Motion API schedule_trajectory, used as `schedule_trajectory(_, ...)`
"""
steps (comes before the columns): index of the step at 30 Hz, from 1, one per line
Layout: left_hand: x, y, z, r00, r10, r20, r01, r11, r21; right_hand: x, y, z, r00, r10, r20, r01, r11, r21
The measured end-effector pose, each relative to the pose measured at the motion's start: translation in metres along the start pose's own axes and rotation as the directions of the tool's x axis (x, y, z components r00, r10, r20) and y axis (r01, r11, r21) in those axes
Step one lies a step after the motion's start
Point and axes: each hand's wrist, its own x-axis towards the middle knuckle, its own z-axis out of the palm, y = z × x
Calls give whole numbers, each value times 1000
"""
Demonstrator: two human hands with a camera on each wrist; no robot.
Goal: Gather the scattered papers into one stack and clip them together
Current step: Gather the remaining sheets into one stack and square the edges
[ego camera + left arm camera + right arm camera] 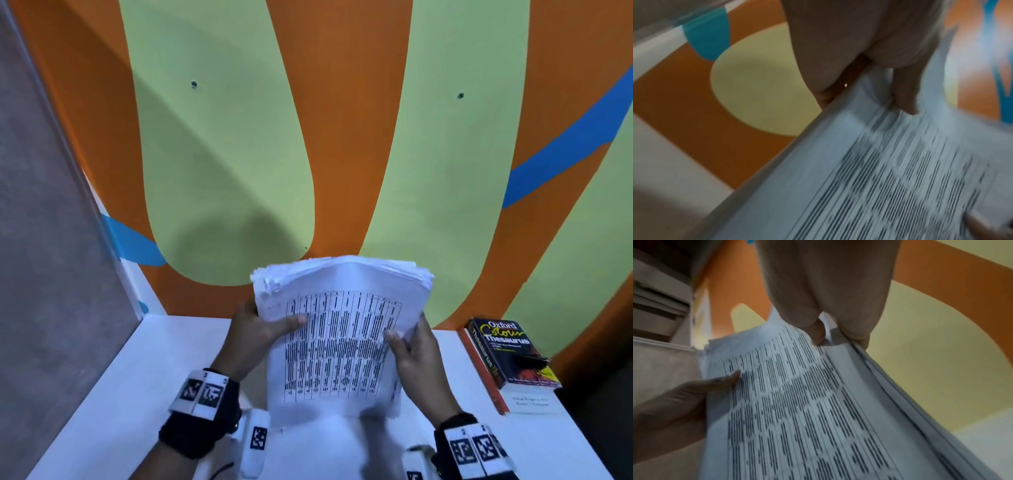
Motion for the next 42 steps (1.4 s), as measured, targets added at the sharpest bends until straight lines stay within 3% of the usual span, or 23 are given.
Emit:
schedule_trajectory(2, -4, -8, 7, 996, -57, -62, 52, 996, -72, -1, 6, 1, 999, 43, -21, -43, 999, 30)
schedule_trajectory(4, -4, -3, 6, 992, -6, -128, -4, 996, -84, 1, 3, 0, 999, 18, -51, -15, 998, 58)
schedule_trajectory(6, -3, -2, 4, 995, 26, -96, -35, 995, -93, 1, 3, 0, 999, 9, -49, -6, 999, 45)
schedule_trajectory(9, -8, -19, 11, 996, -73, -56, 71, 997, -41, -4, 16, 3, 997, 67, 37, -66, 998, -22)
schedule_trajectory(13, -12, -39, 15, 968, -245, -62, 246, 969, 8, -8, 31, 7, 997, 75, 9, -76, 997, 32)
schedule_trajectory(16, -9, -47, 9, 959, -273, -74, 277, 960, 47, -6, 29, 8, 996, 91, -2, -91, 996, 7)
schedule_trajectory(18, -3, -48, 6, 953, -278, -123, 291, 951, 102, 3, 13, 3, 992, 10, -126, -22, 995, -97)
schedule_trajectory(20, 0, -41, 7, 953, -279, -118, 294, 944, 147, 17, -18, -9, 943, -262, -203, 183, 922, -340)
schedule_trajectory(21, 2, -35, 8, 956, -279, -95, 291, 944, 156, 25, -40, -16, 910, -393, -131, 293, 835, -465)
schedule_trajectory(22, 5, -28, 9, 966, -253, -59, 260, 953, 153, 36, -60, -20, 897, -443, 7, 369, 739, -564)
schedule_trajectory(24, 8, -9, 14, 979, -200, 43, 190, 965, 182, 56, -92, -21, 910, -302, 283, 413, 625, -662)
schedule_trajectory(25, 11, 0, 18, 980, -171, 97, 149, 967, 205, 66, -100, -19, 905, -209, 372, 416, 624, -662)
schedule_trajectory(27, 14, 11, 21, 982, -128, 139, 92, 967, 238, 79, -104, -17, 889, -161, 429, 404, 717, -568)
schedule_trajectory(29, 14, 9, 11, 981, -116, 154, 74, 964, 255, 85, -93, -26, 913, -163, 374, 322, 850, -417)
schedule_trajectory(32, 10, -7, -28, 988, -118, 104, 81, 950, 301, 81, -65, -50, 957, -144, 252, 189, 969, -162)
schedule_trajectory(34, 6, -22, -54, 995, -101, -11, 100, 950, 295, 71, -45, -61, 982, -111, 154, 119, 992, -44)
schedule_trajectory(37, -3, -42, -64, 984, -140, -108, 148, 987, 67, 55, -10, -60, 999, -6, 33, 4, 999, 48)
schedule_trajectory(39, -4, -53, -54, 982, -130, -137, 129, 991, -20, 43, 8, -51, 1000, 7, -22, -5, 999, 48)
schedule_trajectory(42, 2, -63, -45, 953, -26, -303, 29, 1000, 5, 29, 16, -32, 991, -18, -134, 25, 998, 51)
